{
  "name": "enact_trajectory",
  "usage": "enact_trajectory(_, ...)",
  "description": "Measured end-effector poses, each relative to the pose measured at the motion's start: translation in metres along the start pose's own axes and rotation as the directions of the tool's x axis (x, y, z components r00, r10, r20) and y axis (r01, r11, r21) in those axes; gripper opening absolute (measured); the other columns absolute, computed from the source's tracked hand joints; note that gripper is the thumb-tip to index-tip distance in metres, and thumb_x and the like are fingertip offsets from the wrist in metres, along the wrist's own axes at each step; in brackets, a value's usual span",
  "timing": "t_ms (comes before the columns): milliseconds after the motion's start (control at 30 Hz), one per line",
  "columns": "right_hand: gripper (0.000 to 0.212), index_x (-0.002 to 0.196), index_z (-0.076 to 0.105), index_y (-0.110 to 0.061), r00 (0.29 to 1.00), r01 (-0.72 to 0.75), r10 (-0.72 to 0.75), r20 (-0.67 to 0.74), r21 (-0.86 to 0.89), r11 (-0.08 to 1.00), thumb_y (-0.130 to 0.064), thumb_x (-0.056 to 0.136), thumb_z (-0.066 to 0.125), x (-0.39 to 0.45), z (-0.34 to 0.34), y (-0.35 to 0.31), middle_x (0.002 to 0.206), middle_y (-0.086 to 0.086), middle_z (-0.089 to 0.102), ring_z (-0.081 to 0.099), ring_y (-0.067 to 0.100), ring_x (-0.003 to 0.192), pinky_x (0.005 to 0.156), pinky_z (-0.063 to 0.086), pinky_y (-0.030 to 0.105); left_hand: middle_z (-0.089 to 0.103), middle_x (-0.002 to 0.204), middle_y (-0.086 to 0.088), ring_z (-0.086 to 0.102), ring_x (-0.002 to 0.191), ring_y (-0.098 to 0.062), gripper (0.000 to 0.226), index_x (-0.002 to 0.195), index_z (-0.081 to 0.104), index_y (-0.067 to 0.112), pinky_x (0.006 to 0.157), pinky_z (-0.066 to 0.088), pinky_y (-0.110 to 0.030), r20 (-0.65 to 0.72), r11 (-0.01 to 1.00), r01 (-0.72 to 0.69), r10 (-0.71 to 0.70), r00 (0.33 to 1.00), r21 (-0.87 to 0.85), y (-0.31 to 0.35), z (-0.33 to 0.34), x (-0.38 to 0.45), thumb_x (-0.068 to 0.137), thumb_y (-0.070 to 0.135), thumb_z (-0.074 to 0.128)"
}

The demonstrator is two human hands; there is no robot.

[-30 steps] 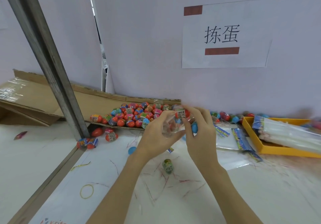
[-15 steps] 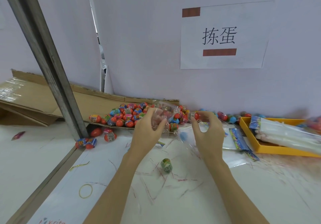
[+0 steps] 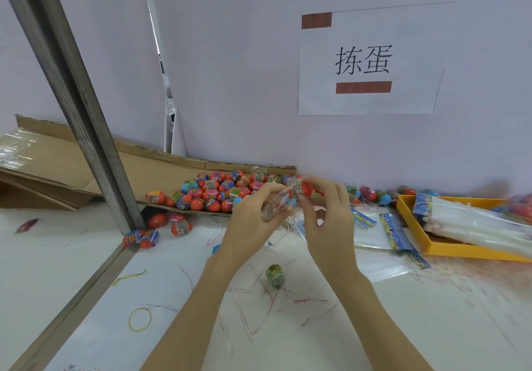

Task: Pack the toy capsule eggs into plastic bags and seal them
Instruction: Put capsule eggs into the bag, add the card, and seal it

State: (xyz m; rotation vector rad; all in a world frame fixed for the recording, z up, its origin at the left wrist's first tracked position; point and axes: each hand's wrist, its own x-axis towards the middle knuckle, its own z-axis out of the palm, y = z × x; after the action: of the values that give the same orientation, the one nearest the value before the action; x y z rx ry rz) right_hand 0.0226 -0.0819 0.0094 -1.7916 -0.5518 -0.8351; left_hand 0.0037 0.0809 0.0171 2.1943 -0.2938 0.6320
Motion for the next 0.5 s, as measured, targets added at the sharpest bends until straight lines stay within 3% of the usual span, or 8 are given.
enact_trajectory(200,0.031,0.126,0.064,-0.020,0.996,-0.072,0.072,0.050,0.006,0.997,-0.005,0.099,0.065,0.0002,-0.0014,-0.0019,0.117,-0.001,0.056,0.065,0.007,0.089,0.067,0.050,0.012,0.071,0.107,0.015,0.064,0.100,-0.010,0.046,0.131,0.063,0.030,0.090,0.054,-0.039,-0.016,0.999,-0.029,0.030,0.999,0.039,0.0018,-0.0001,-0.0005,0.090,0.041,0.080)
enact_trajectory(367,0.030,0.123,0.066,-0.022,0.986,-0.151,0.140,0.092,0.119,0.981,-0.009,0.096,0.070,0.0004,-0.0035,-0.0045,0.116,-0.005,0.064,0.067,0.012,0.091,0.062,0.049,0.016,0.069,0.111,0.020,0.064,0.102,-0.010,0.047,0.129,0.063,0.032,0.092,0.054,-0.040,-0.015,0.998,-0.062,0.062,0.998,0.025,0.0027,-0.0011,-0.0019,0.087,0.043,0.080)
enact_trajectory(500,0.028,0.119,0.067,-0.022,0.984,-0.167,0.161,0.070,0.096,0.981,-0.008,0.095,0.072,-0.0005,-0.0037,-0.0054,0.113,-0.007,0.066,0.067,0.008,0.091,0.065,0.052,0.015,0.071,0.113,0.014,0.066,0.102,-0.013,0.051,0.133,0.063,0.027,0.092,0.055,-0.041,-0.013,0.997,-0.064,0.065,0.998,0.032,0.0027,-0.0009,-0.0008,0.088,0.043,0.080)
